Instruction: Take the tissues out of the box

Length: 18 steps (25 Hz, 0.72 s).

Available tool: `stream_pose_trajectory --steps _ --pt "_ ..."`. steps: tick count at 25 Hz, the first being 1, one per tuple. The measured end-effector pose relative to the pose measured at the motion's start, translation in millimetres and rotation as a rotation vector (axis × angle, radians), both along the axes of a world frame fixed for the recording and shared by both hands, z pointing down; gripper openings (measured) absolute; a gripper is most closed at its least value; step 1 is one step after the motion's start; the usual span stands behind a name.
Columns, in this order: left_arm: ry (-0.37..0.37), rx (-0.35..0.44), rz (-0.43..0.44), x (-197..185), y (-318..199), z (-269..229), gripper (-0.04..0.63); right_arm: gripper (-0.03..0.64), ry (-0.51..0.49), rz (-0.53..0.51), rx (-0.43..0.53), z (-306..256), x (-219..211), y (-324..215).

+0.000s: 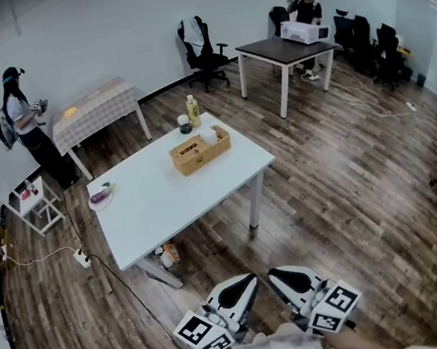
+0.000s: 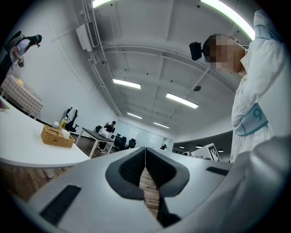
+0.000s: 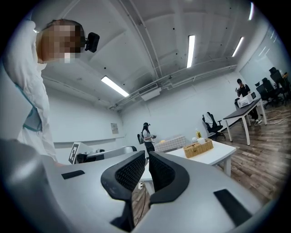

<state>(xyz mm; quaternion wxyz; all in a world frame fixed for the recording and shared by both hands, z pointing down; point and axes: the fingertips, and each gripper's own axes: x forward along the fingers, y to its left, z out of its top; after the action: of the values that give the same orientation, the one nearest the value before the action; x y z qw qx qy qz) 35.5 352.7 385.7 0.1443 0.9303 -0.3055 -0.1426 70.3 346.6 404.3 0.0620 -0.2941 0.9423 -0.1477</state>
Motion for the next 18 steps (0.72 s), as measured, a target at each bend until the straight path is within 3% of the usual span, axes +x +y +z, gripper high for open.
stream_pose_trajectory --steps 10,18 --pt "0.015 -0.009 -0.037 -10 -19 -1 0.005 0.035 0.009 -0.019 -0.013 0 -8 -22" --pt "0.003 -0.022 -0.055 -9 -66 7 0.005 0.035 -0.008 -0.049 -0.028 10 -11 -71"
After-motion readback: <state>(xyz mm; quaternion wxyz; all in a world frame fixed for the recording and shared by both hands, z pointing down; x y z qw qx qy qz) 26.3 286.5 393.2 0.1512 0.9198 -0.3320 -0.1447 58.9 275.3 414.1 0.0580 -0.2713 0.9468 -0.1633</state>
